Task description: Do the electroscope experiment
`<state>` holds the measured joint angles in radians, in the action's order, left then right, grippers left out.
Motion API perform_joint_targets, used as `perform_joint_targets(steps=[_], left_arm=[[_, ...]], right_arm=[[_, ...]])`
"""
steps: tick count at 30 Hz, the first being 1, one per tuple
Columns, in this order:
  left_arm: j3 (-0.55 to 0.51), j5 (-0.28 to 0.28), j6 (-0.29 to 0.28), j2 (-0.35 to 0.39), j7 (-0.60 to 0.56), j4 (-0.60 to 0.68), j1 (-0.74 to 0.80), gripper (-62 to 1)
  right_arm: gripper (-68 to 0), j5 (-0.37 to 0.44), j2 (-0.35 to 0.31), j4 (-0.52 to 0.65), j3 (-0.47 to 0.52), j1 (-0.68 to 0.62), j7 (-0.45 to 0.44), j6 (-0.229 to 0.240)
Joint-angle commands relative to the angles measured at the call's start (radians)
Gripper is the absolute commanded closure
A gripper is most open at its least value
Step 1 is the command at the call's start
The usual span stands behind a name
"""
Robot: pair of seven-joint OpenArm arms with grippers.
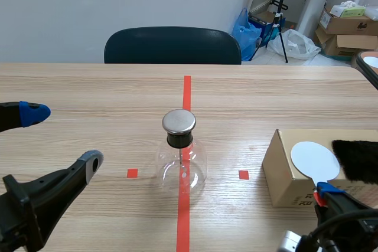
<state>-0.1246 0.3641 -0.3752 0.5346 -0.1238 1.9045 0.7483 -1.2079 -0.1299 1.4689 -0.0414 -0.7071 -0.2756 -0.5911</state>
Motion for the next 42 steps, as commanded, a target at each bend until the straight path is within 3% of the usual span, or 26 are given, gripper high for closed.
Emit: perform_joint_targets(steps=[1,11,18,22,27,34,39,42], left_arm=[[0.001,0.010,-0.005,0.000,-0.014,0.021,0.002,-62.3],[0.001,0.010,-0.006,0.004,-0.014,0.021,-0.001,-62.3],[0.002,0.018,-0.009,0.083,-0.016,0.021,-0.004,-62.2],[0.002,0.017,-0.018,0.142,-0.014,0.020,-0.004,-28.4],[0.017,0.017,-0.047,0.216,-0.015,0.020,-0.004,-2.7],[0.131,0.013,-0.085,0.275,-0.108,-0.094,-0.093,-3.0],[0.279,0.005,-0.088,0.284,-0.185,-0.259,-0.230,-3.2],[0.391,-0.029,-0.088,0.283,-0.236,-0.360,-0.337,-3.2]], right_arm=[[-1.3,0.003,-0.011,0.014,0.003,0.014,0.003,-0.033],[-1.3,-0.077,-0.011,0.122,-0.035,0.014,0.113,-0.049],[-1.3,-0.174,-0.011,0.183,-0.132,0.032,0.275,-0.049],[-1.3,-0.225,-0.012,0.183,-0.194,0.076,0.378,-0.049],[-1.3,-0.253,-0.031,0.183,-0.253,0.125,0.440,-0.045],[-1.3,-0.253,-0.034,0.172,-0.299,0.174,0.450,-0.011],[-1.3,-0.253,-0.033,0.146,-0.325,0.216,0.454,-0.010],[-1.3,-0.253,-0.033,0.120,-0.335,0.234,0.454,-0.011]])
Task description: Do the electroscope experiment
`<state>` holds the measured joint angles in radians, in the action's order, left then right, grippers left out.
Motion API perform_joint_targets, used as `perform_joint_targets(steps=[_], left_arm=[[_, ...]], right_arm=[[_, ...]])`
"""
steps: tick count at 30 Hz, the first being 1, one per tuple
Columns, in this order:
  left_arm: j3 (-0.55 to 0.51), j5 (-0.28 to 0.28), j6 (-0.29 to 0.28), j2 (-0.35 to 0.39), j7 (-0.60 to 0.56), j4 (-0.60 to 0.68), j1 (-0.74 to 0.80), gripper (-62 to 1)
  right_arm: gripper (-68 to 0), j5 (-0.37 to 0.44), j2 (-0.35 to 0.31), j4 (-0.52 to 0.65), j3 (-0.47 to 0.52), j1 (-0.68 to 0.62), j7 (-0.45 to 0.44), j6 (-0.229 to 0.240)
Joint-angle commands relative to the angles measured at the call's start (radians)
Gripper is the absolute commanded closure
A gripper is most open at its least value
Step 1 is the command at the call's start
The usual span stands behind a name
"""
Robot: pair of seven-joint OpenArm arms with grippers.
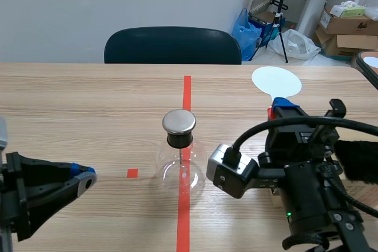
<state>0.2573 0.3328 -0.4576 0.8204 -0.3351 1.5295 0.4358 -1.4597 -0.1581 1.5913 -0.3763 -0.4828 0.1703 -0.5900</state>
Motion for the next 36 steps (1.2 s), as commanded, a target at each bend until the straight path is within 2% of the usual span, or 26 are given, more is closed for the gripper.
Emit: perform_joint_targets(steps=[1,4,8,14,22,29,36], left_arm=[[0.048,-0.006,-0.006,-0.003,-0.042,-0.015,-0.059,-3.2],[0.165,-0.008,-0.006,-0.009,-0.083,-0.106,-0.166,-3.2],[0.293,-0.008,-0.005,-0.059,-0.092,-0.222,-0.301,-3.2],[0.404,-0.008,-0.005,-0.148,-0.093,-0.383,-0.446,-3.2],[0.451,-0.009,-0.005,-0.235,-0.095,-0.516,-0.544,-3.2],[0.451,-0.039,-0.005,-0.262,-0.095,-0.519,-0.547,-3.2],[0.451,-0.039,0.002,-0.272,-0.096,-0.519,-0.547,-3.2]], right_arm=[[-1.3,-0.001,-0.005,-0.013,-0.003,0.015,0.007,-0.012],[-1.3,-0.001,-0.005,-0.039,-0.016,0.026,0.007,-0.012],[-1.3,-0.001,-0.005,-0.049,-0.029,0.031,0.008,-0.016],[-1.3,-0.001,-0.005,-0.050,-0.030,0.031,0.008,-0.017],[-1.3,-0.001,-0.005,-0.050,-0.030,0.031,0.007,-0.016],[-1.3,-0.001,-0.005,-0.050,-0.030,0.032,0.007,-0.016],[-1.3,-0.001,-0.005,-0.050,-0.030,0.032,0.007,-0.016]])
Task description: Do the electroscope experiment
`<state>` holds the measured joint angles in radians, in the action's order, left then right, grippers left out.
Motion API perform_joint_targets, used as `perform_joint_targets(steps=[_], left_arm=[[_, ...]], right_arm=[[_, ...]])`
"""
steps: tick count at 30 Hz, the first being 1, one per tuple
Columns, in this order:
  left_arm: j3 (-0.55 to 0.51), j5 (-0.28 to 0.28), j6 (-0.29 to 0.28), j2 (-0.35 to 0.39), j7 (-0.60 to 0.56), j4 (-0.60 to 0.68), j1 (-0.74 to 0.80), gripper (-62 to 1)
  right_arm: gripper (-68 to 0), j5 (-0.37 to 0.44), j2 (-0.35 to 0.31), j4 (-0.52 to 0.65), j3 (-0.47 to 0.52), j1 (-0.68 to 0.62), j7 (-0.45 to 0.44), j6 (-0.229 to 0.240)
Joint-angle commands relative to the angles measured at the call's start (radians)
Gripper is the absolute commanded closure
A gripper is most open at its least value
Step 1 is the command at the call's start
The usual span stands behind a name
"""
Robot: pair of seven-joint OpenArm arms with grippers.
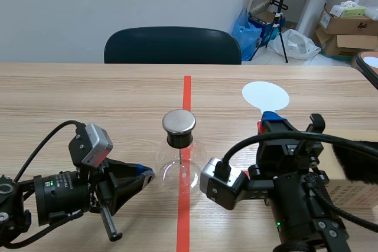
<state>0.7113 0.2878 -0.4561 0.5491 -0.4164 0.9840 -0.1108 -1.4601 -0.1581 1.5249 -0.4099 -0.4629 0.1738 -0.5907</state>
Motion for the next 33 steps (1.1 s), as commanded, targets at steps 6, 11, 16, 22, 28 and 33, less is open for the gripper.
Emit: perform_joint_targets(steps=[6,11,16,22,28,33], left_arm=[[-0.003,0.007,0.047,-0.002,-0.014,0.026,0.000,-3.2],[-0.003,0.007,0.056,-0.003,-0.014,0.026,0.000,-3.2],[-0.003,0.007,0.054,-0.003,-0.014,0.026,0.000,-3.2],[-0.003,0.007,0.054,-0.003,-0.014,0.026,0.000,-3.2],[-0.003,0.007,0.054,-0.003,-0.013,0.026,0.000,-3.2],[-0.003,0.007,0.054,-0.003,-0.013,0.026,0.000,-3.2]], right_arm=[[-1.3,-0.001,-0.005,0.017,0.004,0.012,0.004,-0.015],[-1.3,-0.001,-0.005,0.017,0.004,0.012,0.003,-0.015],[-1.3,-0.001,-0.005,0.017,0.004,0.014,0.004,-0.015],[-1.3,-0.001,-0.005,0.017,0.004,0.014,0.004,-0.015],[-1.3,-0.001,-0.005,0.017,0.004,0.014,0.004,-0.015],[-1.3,-0.001,-0.005,0.017,0.004,0.014,0.004,-0.015]])
